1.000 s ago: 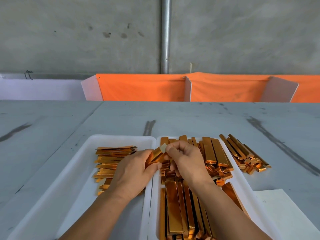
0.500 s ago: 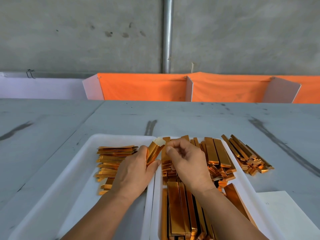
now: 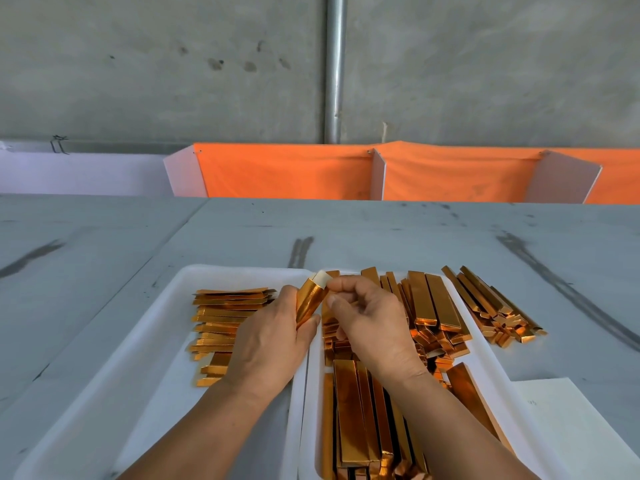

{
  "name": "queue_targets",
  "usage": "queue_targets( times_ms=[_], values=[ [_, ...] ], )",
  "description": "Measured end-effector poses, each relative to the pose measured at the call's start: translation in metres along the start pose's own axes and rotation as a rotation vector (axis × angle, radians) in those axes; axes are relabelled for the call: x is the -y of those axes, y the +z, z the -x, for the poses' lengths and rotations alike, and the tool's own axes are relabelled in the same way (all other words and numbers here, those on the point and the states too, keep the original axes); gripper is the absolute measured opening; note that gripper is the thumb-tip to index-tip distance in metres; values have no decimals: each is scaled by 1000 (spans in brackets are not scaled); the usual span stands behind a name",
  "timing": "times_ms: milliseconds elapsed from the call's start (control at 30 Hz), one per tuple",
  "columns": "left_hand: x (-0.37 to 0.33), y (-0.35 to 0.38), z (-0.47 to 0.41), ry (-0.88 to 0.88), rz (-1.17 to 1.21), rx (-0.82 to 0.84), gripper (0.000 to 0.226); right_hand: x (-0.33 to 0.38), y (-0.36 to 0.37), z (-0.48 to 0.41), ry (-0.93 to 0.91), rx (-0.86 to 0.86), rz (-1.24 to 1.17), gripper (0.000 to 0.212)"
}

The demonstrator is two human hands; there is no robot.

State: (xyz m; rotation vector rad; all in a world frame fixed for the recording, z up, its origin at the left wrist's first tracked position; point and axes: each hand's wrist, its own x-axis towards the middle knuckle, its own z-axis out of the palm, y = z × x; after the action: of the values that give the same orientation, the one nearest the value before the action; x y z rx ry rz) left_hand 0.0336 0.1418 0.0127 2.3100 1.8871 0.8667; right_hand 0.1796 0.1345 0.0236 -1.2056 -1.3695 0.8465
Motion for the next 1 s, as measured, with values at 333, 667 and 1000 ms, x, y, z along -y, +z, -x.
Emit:
queue_targets(
  times_ms=[333,667,1000],
  values=[
    [-3,-1,-1,31,-57,22,29,8,-2,2,67,125,-188,16],
    [-1,1,1,122,-96,44,21,2,-3,-1,42,109,60,11],
    [1,4,2,144,-20,47,23,6,-8,-2,28,17,-93,22]
  ],
)
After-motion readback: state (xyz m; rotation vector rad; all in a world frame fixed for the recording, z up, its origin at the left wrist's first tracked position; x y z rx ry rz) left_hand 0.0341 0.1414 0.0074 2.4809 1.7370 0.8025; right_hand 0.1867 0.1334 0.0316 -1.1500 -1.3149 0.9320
